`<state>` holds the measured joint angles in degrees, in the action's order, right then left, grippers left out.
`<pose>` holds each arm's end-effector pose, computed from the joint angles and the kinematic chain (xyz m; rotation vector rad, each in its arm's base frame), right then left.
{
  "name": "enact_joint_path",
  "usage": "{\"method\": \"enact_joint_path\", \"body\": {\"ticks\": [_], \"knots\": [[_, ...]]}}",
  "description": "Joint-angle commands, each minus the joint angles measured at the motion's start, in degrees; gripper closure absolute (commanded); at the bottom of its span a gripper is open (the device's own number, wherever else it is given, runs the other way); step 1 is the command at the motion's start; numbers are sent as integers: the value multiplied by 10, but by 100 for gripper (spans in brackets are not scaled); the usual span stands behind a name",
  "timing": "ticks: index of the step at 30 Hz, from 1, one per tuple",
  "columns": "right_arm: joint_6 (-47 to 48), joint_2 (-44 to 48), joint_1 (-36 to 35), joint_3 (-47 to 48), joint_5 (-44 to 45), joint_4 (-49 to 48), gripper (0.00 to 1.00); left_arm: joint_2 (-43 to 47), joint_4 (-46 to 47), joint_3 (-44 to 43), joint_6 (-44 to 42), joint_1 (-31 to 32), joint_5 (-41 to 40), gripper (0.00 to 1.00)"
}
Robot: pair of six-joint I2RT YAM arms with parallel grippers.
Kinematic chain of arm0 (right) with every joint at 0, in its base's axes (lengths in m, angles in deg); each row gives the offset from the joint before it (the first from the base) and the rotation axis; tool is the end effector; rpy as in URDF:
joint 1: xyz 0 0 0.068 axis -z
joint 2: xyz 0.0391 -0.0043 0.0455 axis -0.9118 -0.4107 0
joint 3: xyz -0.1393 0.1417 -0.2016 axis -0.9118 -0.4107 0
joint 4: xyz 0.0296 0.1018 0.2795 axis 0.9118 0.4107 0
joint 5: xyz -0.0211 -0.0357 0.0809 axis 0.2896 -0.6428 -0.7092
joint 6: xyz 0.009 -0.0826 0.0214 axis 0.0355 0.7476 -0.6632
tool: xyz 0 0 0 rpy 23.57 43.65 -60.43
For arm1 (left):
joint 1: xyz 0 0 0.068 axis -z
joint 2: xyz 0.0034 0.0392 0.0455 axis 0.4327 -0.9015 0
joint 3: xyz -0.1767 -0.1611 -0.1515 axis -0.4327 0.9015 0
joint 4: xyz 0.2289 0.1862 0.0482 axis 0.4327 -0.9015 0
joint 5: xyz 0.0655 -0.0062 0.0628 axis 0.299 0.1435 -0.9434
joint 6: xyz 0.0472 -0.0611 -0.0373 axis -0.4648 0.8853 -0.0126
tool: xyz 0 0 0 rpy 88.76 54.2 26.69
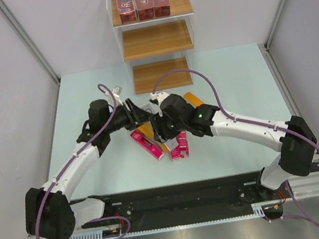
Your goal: Place and organize the toothpastes onto the shelf
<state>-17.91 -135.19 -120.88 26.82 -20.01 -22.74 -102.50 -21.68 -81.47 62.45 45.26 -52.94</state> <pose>0.2366 0.3398 0.2786 -0.6812 2.2849 0.6833 0.2979 -0.1521 0.2580 -0.0574 2.1546 -1.3095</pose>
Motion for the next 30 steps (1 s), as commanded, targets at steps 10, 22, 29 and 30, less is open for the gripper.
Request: {"method": "enact_joint_path", "body": {"ticks": [10,22,29,30], "knots": [[-8,106,35,28,-73,-38,16,34,156,35,93,-62,75,62],[-236,157,194,-77,-354,-217,12,148,260,49,229,-257,164,68],[-362,120,166,-136,-411,-428,13,144,369,48,334,-283,187,69],[-380,115,152,-138,-412,-446,13,144,369,46,339,-283,187,69]]}}
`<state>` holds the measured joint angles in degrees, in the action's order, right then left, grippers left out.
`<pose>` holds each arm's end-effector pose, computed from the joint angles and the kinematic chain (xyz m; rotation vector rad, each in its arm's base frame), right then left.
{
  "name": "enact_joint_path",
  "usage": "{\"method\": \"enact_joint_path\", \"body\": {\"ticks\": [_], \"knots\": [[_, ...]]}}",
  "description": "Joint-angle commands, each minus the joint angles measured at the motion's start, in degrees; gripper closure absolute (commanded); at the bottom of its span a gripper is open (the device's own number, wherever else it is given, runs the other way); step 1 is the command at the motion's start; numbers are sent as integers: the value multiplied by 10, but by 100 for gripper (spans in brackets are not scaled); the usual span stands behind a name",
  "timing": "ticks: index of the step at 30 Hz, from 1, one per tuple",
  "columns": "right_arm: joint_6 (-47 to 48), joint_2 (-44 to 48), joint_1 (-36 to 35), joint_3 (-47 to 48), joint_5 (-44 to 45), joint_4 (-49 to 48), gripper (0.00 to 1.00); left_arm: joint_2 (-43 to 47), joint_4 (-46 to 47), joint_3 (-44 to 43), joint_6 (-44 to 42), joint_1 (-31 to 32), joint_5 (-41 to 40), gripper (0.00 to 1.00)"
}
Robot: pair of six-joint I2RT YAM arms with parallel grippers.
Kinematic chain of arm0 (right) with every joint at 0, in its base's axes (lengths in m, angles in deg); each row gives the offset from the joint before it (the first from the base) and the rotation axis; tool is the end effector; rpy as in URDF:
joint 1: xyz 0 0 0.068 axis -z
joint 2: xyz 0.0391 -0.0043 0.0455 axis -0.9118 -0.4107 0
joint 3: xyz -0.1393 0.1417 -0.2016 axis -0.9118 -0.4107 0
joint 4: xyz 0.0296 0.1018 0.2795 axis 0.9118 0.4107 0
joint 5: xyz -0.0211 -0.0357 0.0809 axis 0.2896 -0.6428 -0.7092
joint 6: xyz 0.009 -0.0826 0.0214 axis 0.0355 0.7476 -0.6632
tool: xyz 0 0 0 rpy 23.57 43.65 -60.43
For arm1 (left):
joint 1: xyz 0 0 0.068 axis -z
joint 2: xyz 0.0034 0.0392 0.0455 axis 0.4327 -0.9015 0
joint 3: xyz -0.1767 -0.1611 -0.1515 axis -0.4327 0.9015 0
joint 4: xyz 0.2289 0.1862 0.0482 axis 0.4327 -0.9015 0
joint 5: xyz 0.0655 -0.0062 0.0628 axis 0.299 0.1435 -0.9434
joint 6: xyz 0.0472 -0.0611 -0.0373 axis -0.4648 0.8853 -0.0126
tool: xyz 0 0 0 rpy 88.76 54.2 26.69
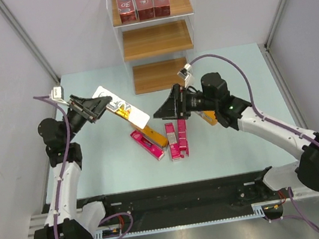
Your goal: Place and organize the toothpastes onto the shelf
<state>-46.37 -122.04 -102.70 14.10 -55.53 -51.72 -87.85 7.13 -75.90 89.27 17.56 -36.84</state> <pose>0.2704 0.2585 0.3424 -0.2856 2.0305 1.5830 0.2740 -0.0205 0.3550 -0.2445 1.5766 -1.4871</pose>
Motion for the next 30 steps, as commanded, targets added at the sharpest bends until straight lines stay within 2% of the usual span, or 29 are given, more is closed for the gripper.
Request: {"method": "enact_joint_path", "body": {"ticks": [1,10,12,14,16,20,25,27,28,29,30], "knots": [[-104,-24,-37,-12,-58,-192,13,-3,81,-11,71,-6,27,69],[-168,-84,-81,-14,-47,-308,21,5,68,-10,69,-6,30,70],[-175,-90,-83,-14,-44,-314,39,7,59,-11,64,-6,31,70],[-177,-91,-84,-14,-44,-317,45,8,55,-12,59,-6,32,70],[-174,-88,-85,-14,-43,-312,50,8,46,-13,55,-6,32,70],[-152,-77,-84,-14,-29,-283,53,8,47,-13,54,-6,35,70],[-138,-74,-85,-14,-22,-276,67,7,46,-10,52,-6,42,68],[-134,-72,-85,-14,-21,-279,72,8,45,-8,49,-6,46,59],[-133,-72,-83,-14,-21,-278,76,8,44,-7,47,-6,45,51],[-132,-70,-84,-14,-20,-279,78,8,35,-8,41,-6,47,21],[-129,-68,-82,-14,-19,-275,79,8,25,-11,35,-7,48,7]]}}
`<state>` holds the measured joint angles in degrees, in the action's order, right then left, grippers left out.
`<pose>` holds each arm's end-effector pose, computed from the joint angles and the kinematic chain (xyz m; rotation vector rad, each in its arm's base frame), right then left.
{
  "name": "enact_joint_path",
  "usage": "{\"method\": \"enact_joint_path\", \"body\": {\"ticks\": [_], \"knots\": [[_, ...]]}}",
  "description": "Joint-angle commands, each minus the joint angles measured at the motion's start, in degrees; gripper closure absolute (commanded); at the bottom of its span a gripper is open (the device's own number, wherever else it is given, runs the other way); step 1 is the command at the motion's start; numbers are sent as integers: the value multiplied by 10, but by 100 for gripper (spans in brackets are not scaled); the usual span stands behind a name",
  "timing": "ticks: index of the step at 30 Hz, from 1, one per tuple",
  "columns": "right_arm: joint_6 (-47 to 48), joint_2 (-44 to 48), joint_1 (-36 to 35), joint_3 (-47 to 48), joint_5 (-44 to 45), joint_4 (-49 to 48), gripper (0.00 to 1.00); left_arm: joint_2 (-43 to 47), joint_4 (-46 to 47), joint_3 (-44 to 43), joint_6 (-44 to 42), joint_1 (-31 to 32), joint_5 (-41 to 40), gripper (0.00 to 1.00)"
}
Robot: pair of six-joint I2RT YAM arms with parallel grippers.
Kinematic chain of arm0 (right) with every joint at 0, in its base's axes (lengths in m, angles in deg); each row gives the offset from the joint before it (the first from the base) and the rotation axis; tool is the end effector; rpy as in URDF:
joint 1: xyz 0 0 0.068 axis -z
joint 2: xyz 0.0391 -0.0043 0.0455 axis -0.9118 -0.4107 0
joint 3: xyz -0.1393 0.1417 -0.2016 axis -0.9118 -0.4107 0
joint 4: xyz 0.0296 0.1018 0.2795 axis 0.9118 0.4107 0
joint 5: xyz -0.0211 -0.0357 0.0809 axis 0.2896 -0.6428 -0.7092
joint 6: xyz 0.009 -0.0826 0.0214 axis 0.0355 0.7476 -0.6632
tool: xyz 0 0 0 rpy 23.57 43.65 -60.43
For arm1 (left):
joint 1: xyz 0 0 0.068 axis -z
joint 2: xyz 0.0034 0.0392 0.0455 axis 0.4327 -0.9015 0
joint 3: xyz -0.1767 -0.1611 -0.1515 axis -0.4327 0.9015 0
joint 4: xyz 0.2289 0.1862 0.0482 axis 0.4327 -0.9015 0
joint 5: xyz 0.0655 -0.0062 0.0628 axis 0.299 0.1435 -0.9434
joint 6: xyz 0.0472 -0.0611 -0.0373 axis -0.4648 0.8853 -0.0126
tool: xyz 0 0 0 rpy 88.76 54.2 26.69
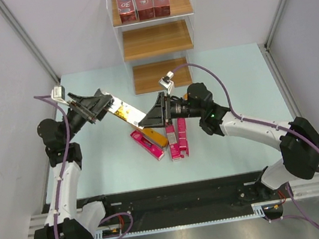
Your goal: Place and organize the toothpastes onto the shelf
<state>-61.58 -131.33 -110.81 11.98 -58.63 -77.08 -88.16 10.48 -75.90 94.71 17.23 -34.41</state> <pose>0.2545 0.3220 0.3259 -0.3342 1.9143 1.9340 0.2713 -0.0213 0.3597 -0.2447 1.5720 -1.5664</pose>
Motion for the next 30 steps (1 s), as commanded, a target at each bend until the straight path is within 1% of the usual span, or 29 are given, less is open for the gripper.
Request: {"method": "enact_joint_path", "body": {"ticks": [1,5,6,8,9,10,11,12,13,14,15,17,18,19,21,22,25,26,27,29,30], "knots": [[29,28,0,8,13,-17,81,12,-25,-13,-35,-2,25,1],[54,50,14,8,27,21,86,12,-100,-42,-91,-2,28,0],[61,61,18,8,30,41,86,12,-148,-50,-108,-3,24,0],[83,75,33,7,41,68,88,15,-217,-81,-175,-2,11,0],[89,91,39,6,43,90,89,16,-291,-93,-202,-3,-15,0],[95,99,54,3,48,99,90,15,-344,-107,-262,-3,-30,0],[103,109,62,1,49,108,91,14,-387,-136,-292,-2,-50,0],[106,125,72,-4,49,122,92,11,-461,-150,-318,-3,-86,0],[109,134,88,-6,49,130,92,9,-491,-162,-364,-3,-108,0],[119,141,97,-8,49,150,93,6,-518,-182,-384,-3,-128,1],[124,149,105,-12,49,161,93,3,-544,-191,-402,-3,-169,0],[138,170,126,-16,51,192,94,4,-599,-210,-446,-1,-210,0],[140,176,131,-19,51,199,94,5,-615,-216,-457,1,-239,0],[143,186,141,-25,50,206,94,7,-646,-228,-478,2,-291,0],[150,195,145,-30,53,222,94,11,-670,-240,-495,12,-341,0],[154,198,146,-35,58,226,94,11,-682,-245,-508,16,-389,0],[159,208,146,-39,68,239,95,11,-722,-273,-526,51,-470,0],[160,211,146,-41,71,242,95,11,-740,-286,-530,73,-526,0],[160,211,146,-42,72,242,95,11,-750,-292,-534,79,-568,0],[162,209,146,-43,77,242,95,10,-768,-307,-539,123,-636,0],[161,208,146,-43,78,241,95,8,-770,-310,-543,130,-649,0]]}}
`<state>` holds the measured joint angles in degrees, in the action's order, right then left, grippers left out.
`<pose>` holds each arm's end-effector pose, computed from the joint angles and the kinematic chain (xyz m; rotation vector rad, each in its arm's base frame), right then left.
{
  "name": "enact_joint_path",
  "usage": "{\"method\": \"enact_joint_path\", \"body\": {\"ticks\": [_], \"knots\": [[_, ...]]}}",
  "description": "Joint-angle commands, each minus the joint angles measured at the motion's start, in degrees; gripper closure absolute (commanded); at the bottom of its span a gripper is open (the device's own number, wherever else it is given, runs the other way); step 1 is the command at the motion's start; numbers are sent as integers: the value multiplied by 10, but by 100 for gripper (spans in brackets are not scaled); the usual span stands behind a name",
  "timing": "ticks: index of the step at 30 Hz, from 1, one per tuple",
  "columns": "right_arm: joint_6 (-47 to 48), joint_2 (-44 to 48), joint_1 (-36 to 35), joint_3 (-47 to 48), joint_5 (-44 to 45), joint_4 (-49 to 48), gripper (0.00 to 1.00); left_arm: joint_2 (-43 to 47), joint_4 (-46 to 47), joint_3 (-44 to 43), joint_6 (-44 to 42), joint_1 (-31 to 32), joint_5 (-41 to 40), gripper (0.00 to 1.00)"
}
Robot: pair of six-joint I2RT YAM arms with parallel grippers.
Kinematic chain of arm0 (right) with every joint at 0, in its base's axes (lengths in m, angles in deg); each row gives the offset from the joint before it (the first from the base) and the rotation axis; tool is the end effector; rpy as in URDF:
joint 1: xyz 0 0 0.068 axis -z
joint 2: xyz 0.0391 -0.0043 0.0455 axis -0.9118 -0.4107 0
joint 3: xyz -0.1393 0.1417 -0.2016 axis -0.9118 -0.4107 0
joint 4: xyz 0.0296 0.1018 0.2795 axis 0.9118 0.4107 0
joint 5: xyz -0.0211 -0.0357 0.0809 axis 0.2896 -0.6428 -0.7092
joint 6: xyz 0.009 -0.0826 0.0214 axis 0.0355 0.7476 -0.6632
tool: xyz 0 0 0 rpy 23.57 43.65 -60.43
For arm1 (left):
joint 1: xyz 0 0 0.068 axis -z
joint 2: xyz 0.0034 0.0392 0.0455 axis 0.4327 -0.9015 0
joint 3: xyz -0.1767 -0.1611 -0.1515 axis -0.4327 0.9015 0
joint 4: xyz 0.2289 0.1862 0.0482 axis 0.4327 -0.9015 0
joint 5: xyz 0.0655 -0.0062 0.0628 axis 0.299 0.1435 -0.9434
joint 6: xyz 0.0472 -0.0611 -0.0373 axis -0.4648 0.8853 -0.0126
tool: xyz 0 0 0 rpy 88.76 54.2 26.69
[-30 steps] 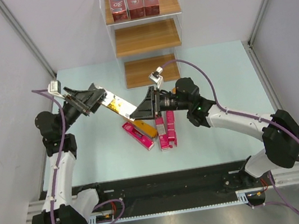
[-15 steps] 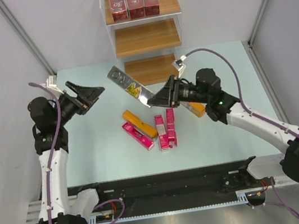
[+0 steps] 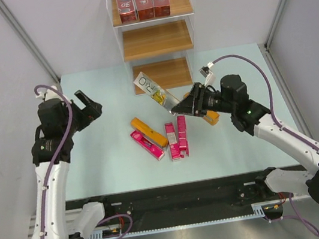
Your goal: Place and organize the toothpastes onto the shelf
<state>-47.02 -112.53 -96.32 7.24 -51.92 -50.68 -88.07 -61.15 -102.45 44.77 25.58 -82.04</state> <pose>0.2656 0.2034 0.3436 -0.1152 1.9744 1.4770 0.2593 -0.0074 0.3866 -0.4462 2.0228 -0.4087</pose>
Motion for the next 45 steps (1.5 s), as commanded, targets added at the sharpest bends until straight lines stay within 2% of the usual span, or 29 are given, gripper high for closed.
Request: {"method": "enact_joint_path", "body": {"ticks": [1,2,4,9,18,27,37,45], "knots": [[16,19,1,4,14,-23,95,7,-58,-48,-45,53,-184,0],[16,16,1,4,15,-25,95,7,-61,-50,-47,70,-217,0],[17,9,2,4,20,-29,95,5,-65,-49,-53,80,-230,0],[6,-22,2,4,29,-68,95,-3,-51,-36,-62,85,-200,0],[-32,-113,2,9,78,-235,96,5,-38,-8,-73,87,-185,0],[-57,-237,7,74,128,-336,96,12,-30,20,-82,87,-179,0],[-60,-329,16,190,142,-342,96,19,-29,39,-90,87,-174,0],[-103,-390,13,259,194,-338,96,22,-25,49,-96,87,-169,0]]}}
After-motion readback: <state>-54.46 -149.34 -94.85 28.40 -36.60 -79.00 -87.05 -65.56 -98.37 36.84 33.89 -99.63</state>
